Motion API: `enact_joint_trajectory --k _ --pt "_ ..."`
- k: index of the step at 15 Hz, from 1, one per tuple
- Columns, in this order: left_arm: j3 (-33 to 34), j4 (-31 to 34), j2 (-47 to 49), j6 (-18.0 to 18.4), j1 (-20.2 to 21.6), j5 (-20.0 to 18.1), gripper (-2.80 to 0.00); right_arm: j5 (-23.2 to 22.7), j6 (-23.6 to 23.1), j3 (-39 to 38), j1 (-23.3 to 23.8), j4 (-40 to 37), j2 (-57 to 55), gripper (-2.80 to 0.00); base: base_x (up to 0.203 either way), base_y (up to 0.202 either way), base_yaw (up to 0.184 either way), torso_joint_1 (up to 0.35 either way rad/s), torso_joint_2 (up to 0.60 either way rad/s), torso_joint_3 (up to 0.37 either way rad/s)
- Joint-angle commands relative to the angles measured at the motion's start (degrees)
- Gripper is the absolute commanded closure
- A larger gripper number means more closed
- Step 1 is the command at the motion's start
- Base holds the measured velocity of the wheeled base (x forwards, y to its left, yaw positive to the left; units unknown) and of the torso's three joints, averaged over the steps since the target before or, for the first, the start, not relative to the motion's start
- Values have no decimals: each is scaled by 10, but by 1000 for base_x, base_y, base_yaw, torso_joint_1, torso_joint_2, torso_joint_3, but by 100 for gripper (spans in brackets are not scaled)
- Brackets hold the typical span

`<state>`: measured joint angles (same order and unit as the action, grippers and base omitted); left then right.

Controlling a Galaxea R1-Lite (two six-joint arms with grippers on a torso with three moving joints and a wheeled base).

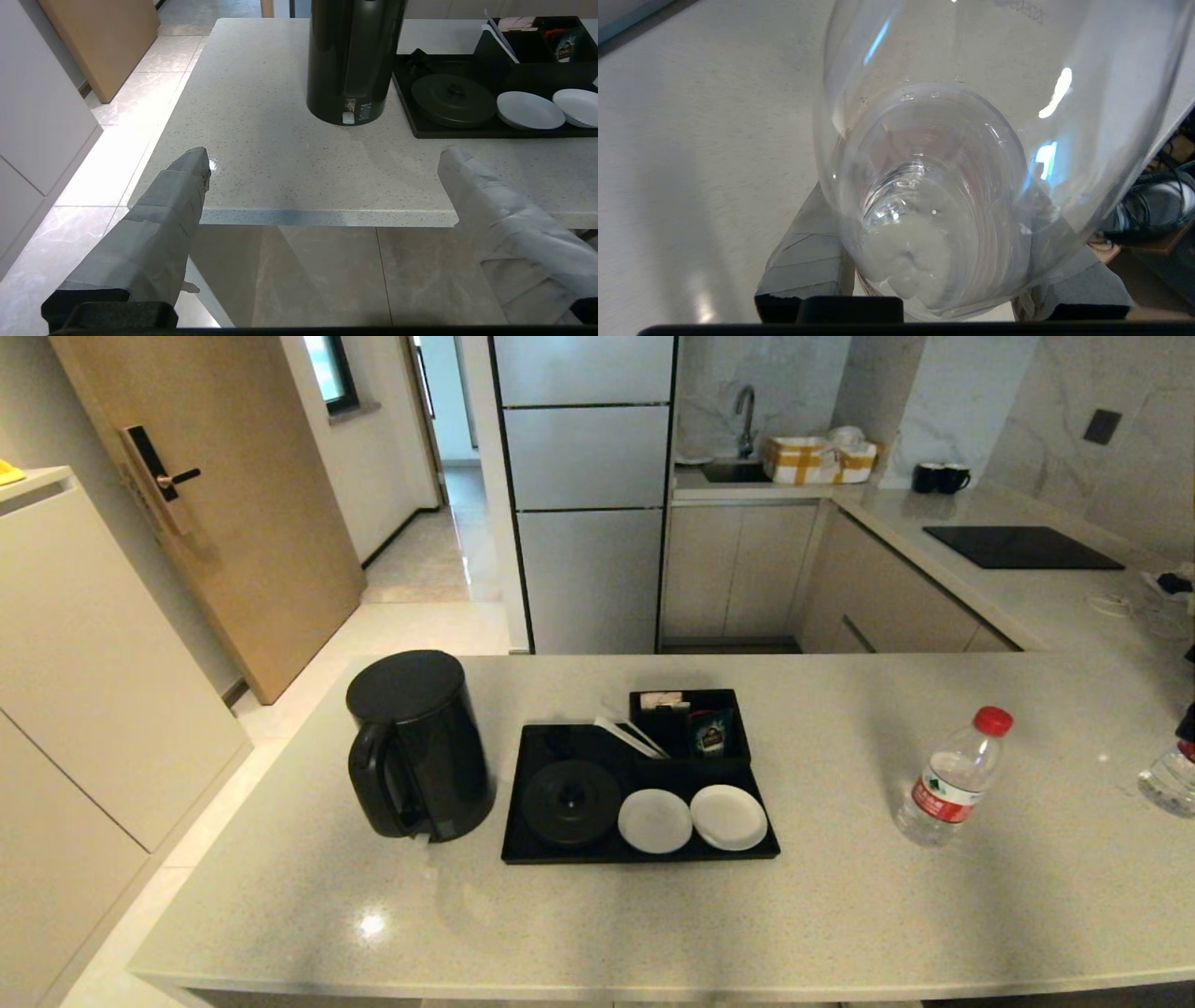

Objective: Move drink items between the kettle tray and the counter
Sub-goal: Place it on the right

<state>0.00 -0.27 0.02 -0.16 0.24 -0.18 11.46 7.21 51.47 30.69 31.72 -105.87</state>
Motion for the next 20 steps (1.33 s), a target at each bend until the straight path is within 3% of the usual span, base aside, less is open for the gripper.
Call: enact_joint_trajectory --k 1,5,10,14,20 --pt "0 0 0 0 0 0 -280 2 -15 -24 -7 104 -76 0 0 0 0 0 0 0" --pt "0 0 0 0 0 0 -280 36 -77 -34 -40 291 -211 0 0 0 0 0 0 0" --pt "-1 6 0 2 0 1 -280 100 -127 -1 -66 436 -362 0 0 0 0 0 0 0" --pt "-2 8 1 3 0 1 -280 120 -114 12 -73 458 -417 0 0 0 0 0 0 0" --pt "-2 8 1 3 0 1 -280 120 -105 9 -63 448 -389 0 0 0 0 0 0 0"
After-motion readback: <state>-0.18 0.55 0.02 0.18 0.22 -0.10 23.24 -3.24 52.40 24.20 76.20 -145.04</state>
